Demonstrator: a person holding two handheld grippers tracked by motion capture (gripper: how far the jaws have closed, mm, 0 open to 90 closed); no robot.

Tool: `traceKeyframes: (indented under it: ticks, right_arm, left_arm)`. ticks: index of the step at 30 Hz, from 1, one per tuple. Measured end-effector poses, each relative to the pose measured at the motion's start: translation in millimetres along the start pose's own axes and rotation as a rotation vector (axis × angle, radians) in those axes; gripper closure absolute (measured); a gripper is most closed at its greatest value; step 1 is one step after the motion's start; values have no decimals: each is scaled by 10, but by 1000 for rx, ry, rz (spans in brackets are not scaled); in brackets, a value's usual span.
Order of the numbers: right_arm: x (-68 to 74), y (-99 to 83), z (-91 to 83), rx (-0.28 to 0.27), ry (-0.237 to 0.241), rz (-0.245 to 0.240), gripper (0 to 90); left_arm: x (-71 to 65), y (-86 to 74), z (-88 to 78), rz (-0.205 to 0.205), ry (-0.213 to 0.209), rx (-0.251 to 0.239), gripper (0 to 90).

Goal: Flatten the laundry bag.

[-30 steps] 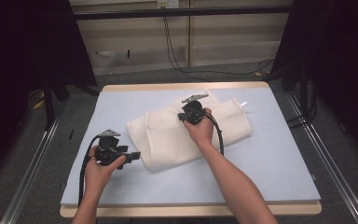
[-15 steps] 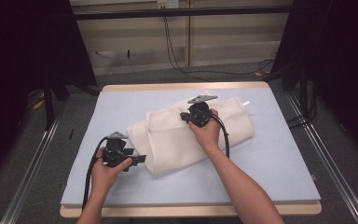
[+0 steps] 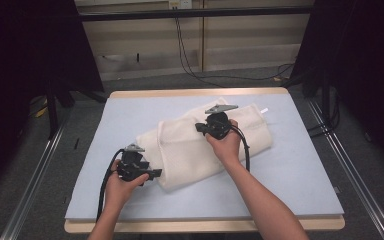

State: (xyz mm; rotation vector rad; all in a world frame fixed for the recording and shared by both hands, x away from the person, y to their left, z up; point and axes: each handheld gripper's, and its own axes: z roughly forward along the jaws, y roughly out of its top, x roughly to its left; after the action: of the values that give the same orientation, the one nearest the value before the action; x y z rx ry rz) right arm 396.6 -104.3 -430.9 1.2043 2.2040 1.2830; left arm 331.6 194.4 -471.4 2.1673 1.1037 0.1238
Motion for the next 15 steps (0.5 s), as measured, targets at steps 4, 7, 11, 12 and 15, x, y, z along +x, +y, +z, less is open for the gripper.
traceKeyframes:
  ticks: [4, 7, 11, 12, 15]
  right_arm:
    - [12, -27, -40, -2, 6, -5, 900]
    - [13, -48, -72, -4, 8, -1, 900]
    - [19, -58, -108, -8, 12, -6, 900]
    - [20, -61, -119, -12, 16, -5, 900]
    - [25, -75, -165, -14, 21, -11, 900]
  left_arm:
    - [-29, 4, -7, 21, 22, 16, 462]
    - [-30, 8, -20, 26, 17, 34, 552]
    - [-36, 10, -14, 0, -4, 35, 684]
    - [-46, 7, -3, -22, -14, 25, 733]
    - [-45, 9, 5, -33, -21, 20, 812]
